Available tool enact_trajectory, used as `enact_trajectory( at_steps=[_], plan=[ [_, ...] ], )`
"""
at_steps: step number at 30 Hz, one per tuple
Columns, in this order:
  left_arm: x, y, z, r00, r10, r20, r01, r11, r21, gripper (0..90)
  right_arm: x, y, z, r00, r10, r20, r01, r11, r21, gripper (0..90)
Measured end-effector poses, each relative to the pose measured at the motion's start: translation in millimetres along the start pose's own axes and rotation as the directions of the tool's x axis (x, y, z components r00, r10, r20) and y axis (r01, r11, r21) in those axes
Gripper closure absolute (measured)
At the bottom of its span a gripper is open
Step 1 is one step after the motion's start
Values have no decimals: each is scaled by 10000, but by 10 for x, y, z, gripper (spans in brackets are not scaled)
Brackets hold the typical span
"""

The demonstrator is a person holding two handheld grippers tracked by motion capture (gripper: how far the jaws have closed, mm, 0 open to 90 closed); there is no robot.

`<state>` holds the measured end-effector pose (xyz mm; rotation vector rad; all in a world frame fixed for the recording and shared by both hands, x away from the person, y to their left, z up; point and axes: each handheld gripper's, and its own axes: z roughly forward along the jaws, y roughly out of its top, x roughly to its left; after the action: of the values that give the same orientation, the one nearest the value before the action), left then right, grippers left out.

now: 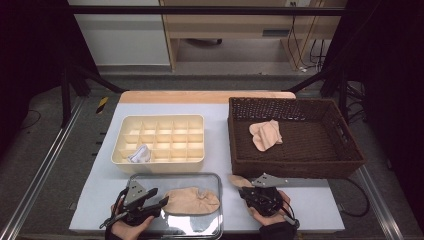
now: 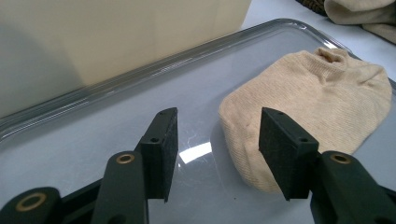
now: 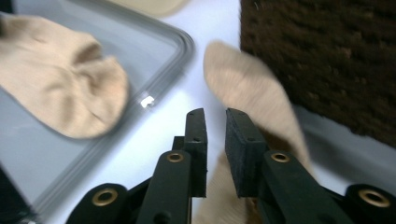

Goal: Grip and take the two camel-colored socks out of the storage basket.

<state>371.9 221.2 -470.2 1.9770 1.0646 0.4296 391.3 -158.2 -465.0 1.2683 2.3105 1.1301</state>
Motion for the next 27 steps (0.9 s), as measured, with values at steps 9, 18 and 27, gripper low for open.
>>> enact_trajectory(
  at_steps=[9,18,27],
  plan=[
    [-2,-1,3,10000,7,-4,-7,10000,8,468,-15,-32,114,9977,-329,597,287,9971,699,828],
    [0,-3,-5,10000,-19,-22,19,10000,4,468,-17,-31,-133,9967,-304,-758,321,9993,209,863],
    [-1,-3,-4,10000,-29,-31,29,10000,-2,468,-37,-146,-140,9946,-178,-1026,261,9965,795,830]
  ],
)
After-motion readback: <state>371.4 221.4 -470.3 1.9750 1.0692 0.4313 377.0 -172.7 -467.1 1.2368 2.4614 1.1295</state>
